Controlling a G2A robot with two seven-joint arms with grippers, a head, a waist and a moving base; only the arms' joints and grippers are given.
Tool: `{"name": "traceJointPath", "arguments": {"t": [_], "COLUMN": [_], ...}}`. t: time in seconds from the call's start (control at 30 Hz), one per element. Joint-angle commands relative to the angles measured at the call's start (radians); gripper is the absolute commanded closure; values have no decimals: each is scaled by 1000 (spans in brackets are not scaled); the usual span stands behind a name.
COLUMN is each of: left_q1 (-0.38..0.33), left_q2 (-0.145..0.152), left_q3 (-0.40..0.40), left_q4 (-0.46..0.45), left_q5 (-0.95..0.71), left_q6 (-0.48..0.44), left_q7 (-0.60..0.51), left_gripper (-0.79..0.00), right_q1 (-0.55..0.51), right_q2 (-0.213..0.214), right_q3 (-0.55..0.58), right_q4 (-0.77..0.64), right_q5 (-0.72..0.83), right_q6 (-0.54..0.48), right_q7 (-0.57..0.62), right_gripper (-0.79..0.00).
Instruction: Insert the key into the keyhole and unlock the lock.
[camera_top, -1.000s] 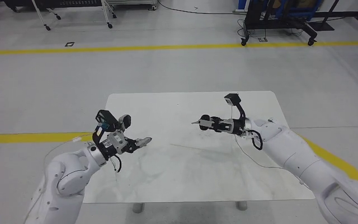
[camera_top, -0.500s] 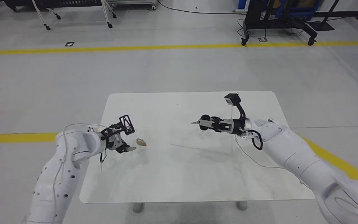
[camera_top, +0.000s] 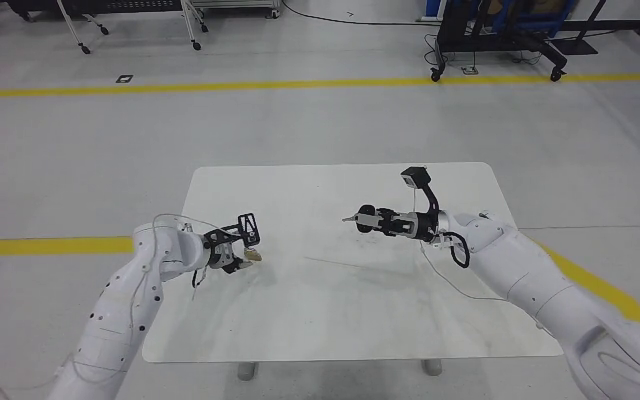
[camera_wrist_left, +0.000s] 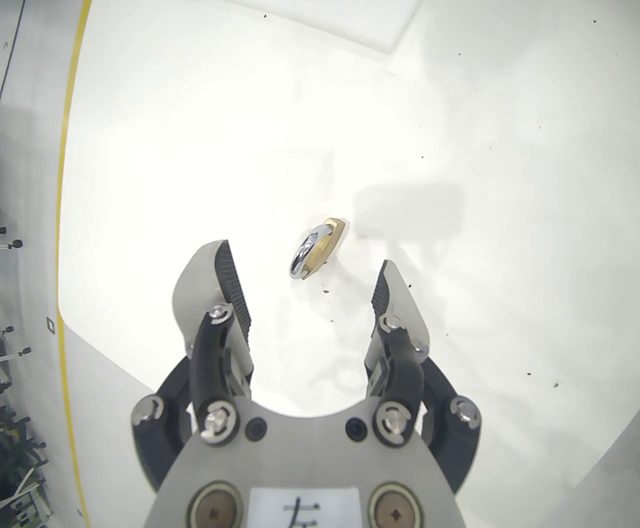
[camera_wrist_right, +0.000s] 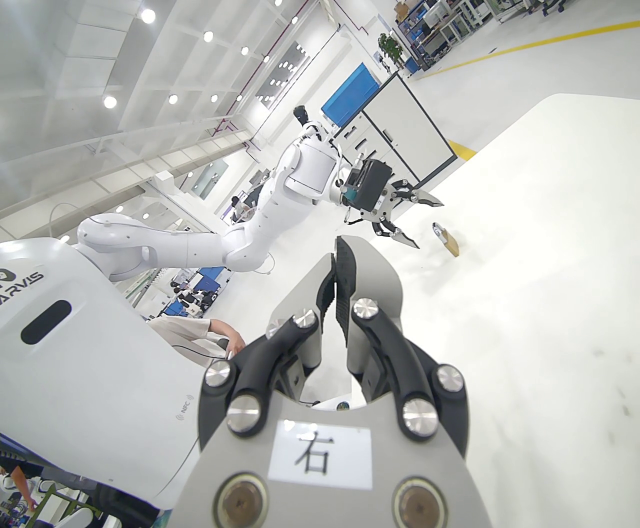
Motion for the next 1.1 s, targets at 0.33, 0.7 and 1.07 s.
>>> {"name": "traceJointPath", "arguments": {"t": [0.33,0.7,1.07], "left_q1": [-56,-100,-133], "left_q2": [31,54,48], "left_q3": [82,162,201], "left_q4": [51,64,88], "left_q5": [-94,-165,-177], "left_q6": [0,0,53], "left_q7": [-18,-58,-77], "left_gripper": [-188,-83,0], "right_q1": [0,0,0], "right_q2": [0,0,0], "right_q3": [0,0,0], "right_q4": [0,0,0], "right_q5": [0,0,0], "right_q6": [0,0,0], "right_q7": [0,0,0], "right_gripper": [0,0,0]}}
